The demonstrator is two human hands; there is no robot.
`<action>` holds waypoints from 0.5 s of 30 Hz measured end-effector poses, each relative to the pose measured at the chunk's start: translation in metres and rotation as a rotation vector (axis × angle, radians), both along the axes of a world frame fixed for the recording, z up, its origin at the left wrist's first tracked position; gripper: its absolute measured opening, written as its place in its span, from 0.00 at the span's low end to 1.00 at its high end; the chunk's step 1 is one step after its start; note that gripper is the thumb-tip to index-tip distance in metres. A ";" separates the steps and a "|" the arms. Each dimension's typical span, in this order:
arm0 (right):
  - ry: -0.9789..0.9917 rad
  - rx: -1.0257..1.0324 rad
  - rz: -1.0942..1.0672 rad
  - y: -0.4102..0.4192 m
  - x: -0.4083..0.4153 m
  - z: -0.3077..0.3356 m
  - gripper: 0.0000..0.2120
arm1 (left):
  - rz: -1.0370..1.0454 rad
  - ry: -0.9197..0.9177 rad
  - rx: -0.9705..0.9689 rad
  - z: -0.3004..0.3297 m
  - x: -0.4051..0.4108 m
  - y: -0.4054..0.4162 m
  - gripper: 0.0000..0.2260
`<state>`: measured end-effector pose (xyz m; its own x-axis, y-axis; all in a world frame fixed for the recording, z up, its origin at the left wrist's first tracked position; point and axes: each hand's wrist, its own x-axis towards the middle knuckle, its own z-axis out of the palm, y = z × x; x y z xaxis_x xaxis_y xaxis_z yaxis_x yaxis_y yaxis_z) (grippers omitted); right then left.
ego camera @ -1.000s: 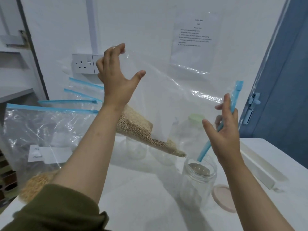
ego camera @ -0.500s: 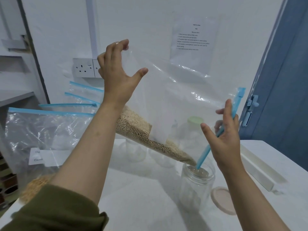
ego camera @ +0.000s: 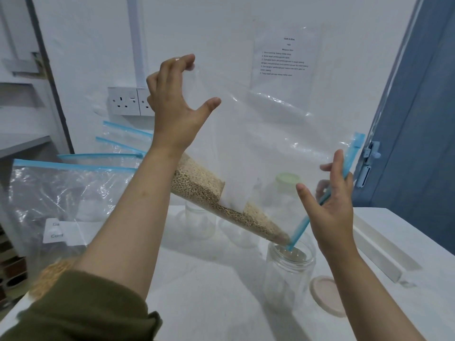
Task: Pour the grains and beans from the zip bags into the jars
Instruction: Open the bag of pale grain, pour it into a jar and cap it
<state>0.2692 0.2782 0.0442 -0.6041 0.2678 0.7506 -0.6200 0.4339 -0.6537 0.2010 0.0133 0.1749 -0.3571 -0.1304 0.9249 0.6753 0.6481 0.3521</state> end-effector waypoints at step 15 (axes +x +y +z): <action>-0.028 -0.018 -0.028 0.001 0.003 -0.007 0.41 | -0.026 -0.003 -0.013 -0.002 0.002 0.008 0.31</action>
<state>0.2723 0.2789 0.0371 -0.6168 0.2984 0.7283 -0.5888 0.4392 -0.6786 0.2025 0.0217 0.1728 -0.3635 -0.1092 0.9252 0.6909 0.6346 0.3463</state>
